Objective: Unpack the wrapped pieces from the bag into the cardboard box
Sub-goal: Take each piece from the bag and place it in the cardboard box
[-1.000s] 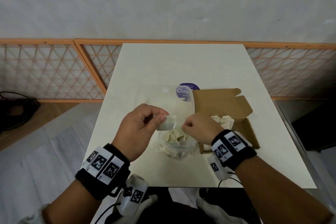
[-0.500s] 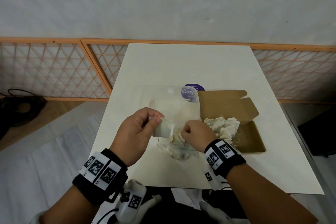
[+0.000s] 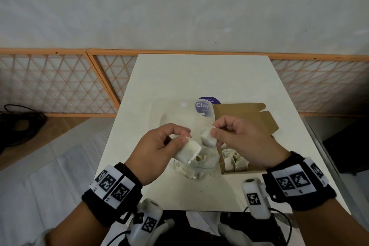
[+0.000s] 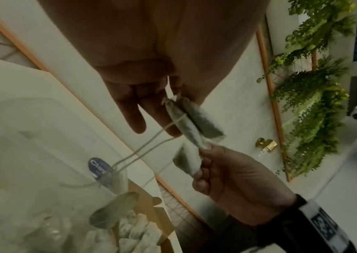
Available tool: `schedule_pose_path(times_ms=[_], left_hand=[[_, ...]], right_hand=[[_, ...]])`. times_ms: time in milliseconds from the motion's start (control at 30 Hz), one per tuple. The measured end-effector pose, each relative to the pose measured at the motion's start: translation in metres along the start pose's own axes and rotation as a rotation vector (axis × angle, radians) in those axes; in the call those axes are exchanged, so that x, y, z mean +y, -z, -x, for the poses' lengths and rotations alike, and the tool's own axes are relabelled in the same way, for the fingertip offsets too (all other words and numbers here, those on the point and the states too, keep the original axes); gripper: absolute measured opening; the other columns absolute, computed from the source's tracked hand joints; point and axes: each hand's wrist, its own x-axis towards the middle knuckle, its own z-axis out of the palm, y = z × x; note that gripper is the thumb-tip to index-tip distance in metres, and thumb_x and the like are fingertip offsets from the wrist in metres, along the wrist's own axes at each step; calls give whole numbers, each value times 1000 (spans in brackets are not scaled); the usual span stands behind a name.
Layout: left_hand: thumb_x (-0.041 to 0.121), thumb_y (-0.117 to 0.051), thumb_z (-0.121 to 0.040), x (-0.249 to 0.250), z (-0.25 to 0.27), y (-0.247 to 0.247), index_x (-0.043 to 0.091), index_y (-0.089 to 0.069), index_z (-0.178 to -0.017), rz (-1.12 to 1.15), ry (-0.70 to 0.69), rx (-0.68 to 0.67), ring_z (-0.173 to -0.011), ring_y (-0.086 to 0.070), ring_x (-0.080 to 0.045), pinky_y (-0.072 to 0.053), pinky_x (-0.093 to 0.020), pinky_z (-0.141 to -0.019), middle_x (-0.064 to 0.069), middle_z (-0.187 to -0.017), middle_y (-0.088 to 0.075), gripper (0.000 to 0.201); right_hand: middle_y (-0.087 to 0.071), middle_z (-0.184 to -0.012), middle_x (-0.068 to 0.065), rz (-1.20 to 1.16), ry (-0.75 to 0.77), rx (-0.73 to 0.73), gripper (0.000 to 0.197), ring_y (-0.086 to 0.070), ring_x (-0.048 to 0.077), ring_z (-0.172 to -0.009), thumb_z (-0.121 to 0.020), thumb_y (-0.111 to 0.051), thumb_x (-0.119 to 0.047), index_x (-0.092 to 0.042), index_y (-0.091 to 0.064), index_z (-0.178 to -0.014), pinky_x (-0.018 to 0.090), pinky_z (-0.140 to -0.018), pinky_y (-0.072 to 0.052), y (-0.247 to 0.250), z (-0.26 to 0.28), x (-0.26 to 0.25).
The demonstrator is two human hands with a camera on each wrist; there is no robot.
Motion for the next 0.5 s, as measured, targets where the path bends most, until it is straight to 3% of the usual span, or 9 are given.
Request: schedule_pose_path(times_ms=[67, 133, 167, 267, 300, 400, 500], left_hand=[[34, -65, -93, 6, -2, -7, 30, -76, -98, 22, 3, -58, -91, -62, -47, -57, -49, -87, 19, -133, -66, 13], [31, -65, -95, 10, -6, -14, 25, -76, -101, 45, -20, -115, -94, -64, -50, -59, -54, -88, 18, -137, -64, 14], [28, -66, -97, 11, -8, -17, 21, -76, -102, 53, -36, -136, -88, -64, -48, -59, -53, -83, 15, -134, -67, 13], [18, -68, -99, 16, -15, -24, 19, -77, -101, -21, -66, -97, -62, -57, -14, -52, -30, -66, 6, -107, -72, 9], [19, -68, -99, 17, -17, -26, 21, -77, -100, -47, -70, -71, -60, -56, -11, -51, -29, -65, 5, -101, -72, 9], [25, -69, -97, 16, -20, -26, 28, -77, -98, -48, -60, -28, -72, -64, -30, -59, -49, -72, 1, -95, -72, 8], [24, -69, -98, 13, -19, -23, 29, -77, -99, -44, -40, -25, -82, -67, -31, -59, -52, -80, 3, -95, -73, 10]], right_hand=[[-74, -80, 1, -14, 18, 6, 10, -70, 7, -73, -99, -69, -19, -9, -71, -98, 21, -70, -54, 2, 3, -4], [-74, -77, -1, -16, 42, 16, 11, -69, 4, -70, -99, -69, -19, -8, -72, -98, 16, -67, -50, 3, 5, -7], [-73, -76, -2, -16, 53, 19, 11, -69, 4, -70, -99, -69, -19, -8, -72, -98, 15, -67, -50, 3, 5, -8], [-72, -72, -10, -20, 74, 17, 12, -65, 0, -66, -100, -68, -18, -8, -73, -97, 11, -64, -47, 3, 5, -10], [-71, -71, -12, -14, 79, 13, 13, -64, -2, -64, -101, -66, -18, -8, -73, -96, 10, -62, -46, 3, 5, -10], [-70, -70, -9, -1, 82, 36, 18, -61, -3, -61, -104, -63, -19, -8, -72, -94, 10, -60, -44, 3, 5, -10], [-72, -76, -4, -13, 84, 83, 19, -64, 3, -65, -105, -61, -21, -8, -72, -96, 15, -61, -47, 4, 5, -9]])
